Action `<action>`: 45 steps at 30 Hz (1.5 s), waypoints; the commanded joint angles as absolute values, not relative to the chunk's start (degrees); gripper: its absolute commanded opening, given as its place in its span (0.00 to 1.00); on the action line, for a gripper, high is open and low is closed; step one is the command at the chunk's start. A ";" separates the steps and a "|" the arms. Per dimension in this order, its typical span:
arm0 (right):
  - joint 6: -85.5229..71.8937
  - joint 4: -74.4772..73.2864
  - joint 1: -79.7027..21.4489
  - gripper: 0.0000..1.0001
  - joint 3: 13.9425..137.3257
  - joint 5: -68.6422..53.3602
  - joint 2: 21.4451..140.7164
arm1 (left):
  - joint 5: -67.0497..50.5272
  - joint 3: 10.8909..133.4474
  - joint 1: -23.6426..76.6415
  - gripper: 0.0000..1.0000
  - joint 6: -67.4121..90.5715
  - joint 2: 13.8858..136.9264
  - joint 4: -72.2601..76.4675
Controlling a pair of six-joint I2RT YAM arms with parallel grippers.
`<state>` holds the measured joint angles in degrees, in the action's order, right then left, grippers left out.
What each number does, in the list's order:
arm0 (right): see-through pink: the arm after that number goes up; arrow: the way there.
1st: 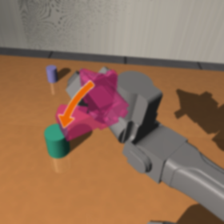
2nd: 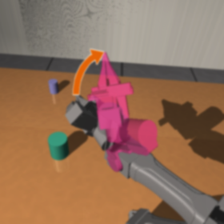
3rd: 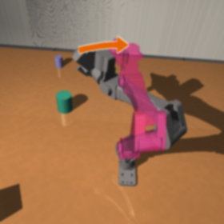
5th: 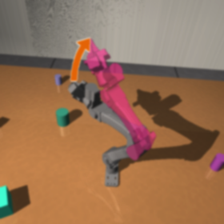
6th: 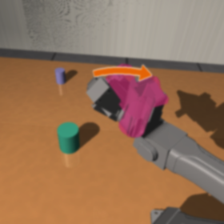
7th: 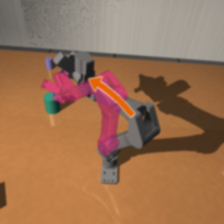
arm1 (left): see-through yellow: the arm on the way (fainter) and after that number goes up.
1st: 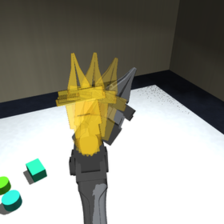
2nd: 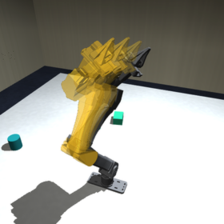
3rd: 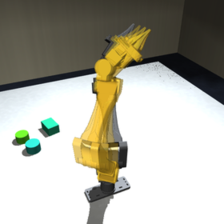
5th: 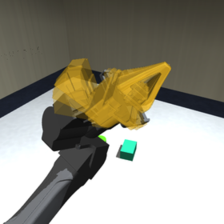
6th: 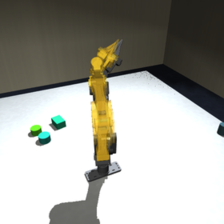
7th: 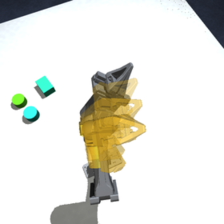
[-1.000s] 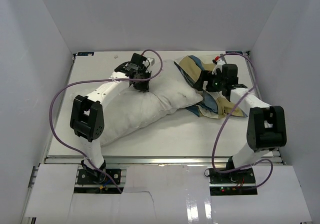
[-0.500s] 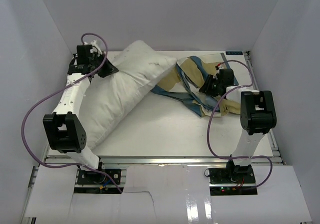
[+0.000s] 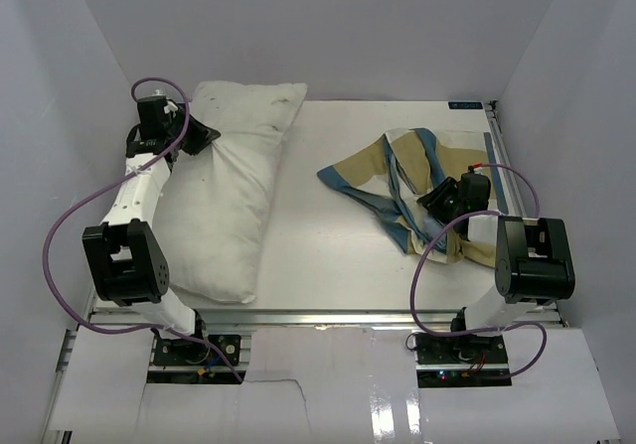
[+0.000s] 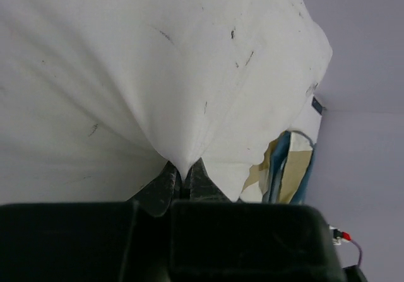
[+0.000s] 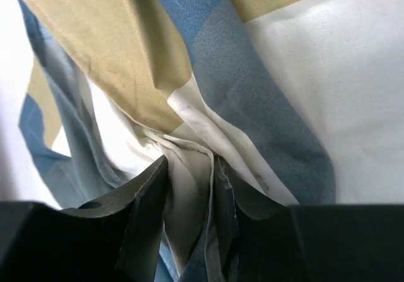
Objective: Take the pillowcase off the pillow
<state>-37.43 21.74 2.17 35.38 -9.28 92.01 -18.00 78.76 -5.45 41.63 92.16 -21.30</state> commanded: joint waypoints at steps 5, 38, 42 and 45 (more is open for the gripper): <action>-40.87 28.56 1.76 0.40 37.44 -13.70 91.58 | -23.56 78.14 -4.83 0.00 48.17 95.18 -8.79; -17.05 -15.72 -18.98 0.90 42.54 -10.03 38.33 | -32.25 44.05 16.79 0.98 28.57 39.30 -9.58; -16.96 -18.63 -18.98 0.90 40.70 -11.49 33.85 | -34.62 40.80 16.87 0.98 27.34 34.12 -13.62; -17.31 -17.49 -18.98 0.90 37.28 -13.88 31.47 | -34.54 38.24 16.87 0.98 26.55 32.00 -14.67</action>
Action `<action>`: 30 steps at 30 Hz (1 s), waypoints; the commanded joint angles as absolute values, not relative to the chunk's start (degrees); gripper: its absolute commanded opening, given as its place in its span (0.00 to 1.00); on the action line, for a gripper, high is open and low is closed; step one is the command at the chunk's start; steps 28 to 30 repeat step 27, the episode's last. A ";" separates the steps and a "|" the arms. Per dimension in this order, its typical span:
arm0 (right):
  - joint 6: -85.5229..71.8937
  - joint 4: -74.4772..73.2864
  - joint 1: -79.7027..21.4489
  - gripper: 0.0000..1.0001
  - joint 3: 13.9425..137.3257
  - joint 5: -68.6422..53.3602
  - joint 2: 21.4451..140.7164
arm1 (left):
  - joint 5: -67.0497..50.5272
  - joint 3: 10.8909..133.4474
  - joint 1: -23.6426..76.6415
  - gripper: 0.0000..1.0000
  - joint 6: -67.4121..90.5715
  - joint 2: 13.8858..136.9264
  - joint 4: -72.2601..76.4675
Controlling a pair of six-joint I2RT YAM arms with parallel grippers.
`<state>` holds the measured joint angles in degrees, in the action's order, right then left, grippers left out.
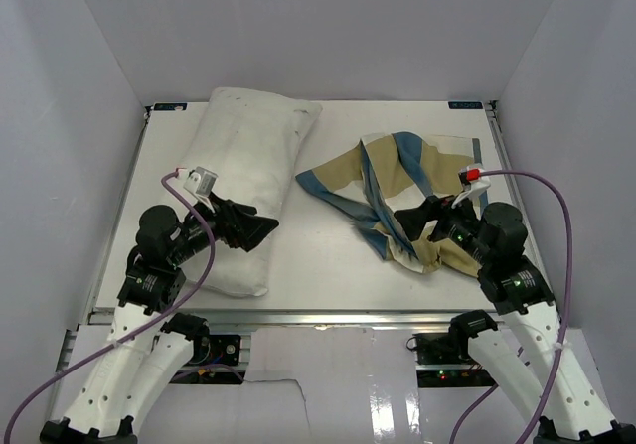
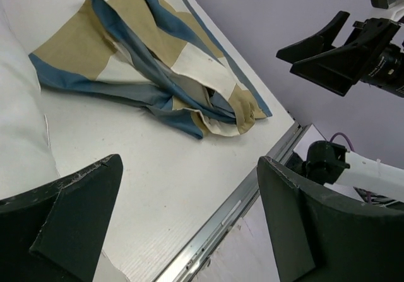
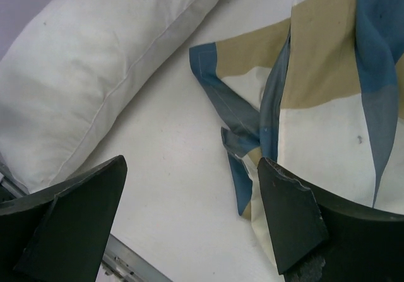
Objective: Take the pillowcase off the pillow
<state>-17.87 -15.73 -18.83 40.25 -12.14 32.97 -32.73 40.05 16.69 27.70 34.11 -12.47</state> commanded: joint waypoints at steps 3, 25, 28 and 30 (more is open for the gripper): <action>-17.58 -16.00 -18.98 0.90 34.03 -13.80 27.96 | -35.50 36.48 16.87 0.98 25.84 30.76 -15.21; -17.23 -15.82 -18.98 0.90 30.94 -14.77 21.45 | -39.11 32.08 16.87 0.98 25.75 26.28 -14.24; -17.23 -15.73 -18.98 0.90 30.94 -14.59 21.36 | -38.94 31.99 16.87 0.98 25.93 25.75 -14.24; -17.23 -15.73 -18.98 0.90 30.94 -14.59 21.36 | -38.94 31.99 16.87 0.98 25.93 25.75 -14.24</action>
